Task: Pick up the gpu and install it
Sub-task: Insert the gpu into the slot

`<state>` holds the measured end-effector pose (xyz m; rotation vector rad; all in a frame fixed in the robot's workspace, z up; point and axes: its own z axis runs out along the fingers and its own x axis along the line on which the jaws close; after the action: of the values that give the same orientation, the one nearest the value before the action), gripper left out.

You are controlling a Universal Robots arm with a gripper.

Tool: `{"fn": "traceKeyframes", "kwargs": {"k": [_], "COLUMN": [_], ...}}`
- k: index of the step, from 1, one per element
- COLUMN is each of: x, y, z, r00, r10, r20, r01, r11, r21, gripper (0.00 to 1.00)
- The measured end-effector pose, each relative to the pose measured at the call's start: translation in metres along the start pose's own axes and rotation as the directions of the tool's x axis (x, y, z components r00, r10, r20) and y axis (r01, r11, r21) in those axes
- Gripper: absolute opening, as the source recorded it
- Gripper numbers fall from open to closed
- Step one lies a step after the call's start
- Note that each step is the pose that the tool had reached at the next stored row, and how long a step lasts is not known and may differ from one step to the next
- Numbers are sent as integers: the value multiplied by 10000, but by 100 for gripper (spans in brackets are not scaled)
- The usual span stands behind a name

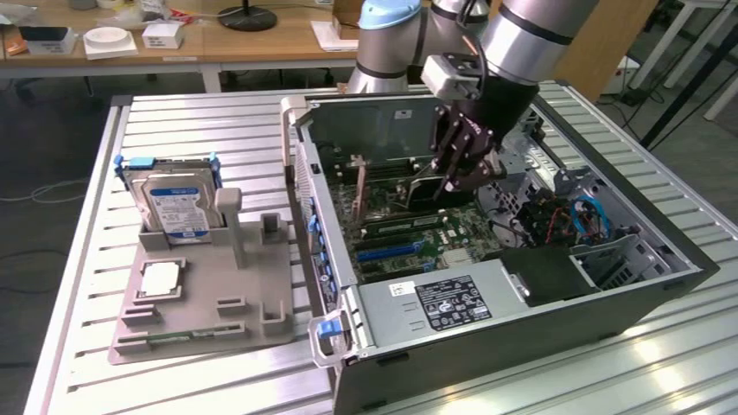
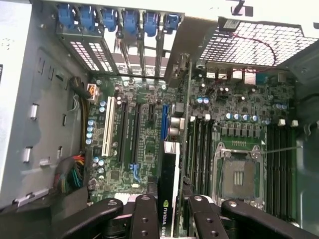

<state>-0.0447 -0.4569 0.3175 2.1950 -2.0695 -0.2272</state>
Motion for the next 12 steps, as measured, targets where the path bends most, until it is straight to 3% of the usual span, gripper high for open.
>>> {"fn": "traceKeyframes", "kwargs": {"k": [12], "x": [-2], "y": [93], "z": [217], "r00": [9999], "r10": [-134], "r20": [-32], "r01": [134], "r11": [9999], "r21": [44], "gripper": [28]}}
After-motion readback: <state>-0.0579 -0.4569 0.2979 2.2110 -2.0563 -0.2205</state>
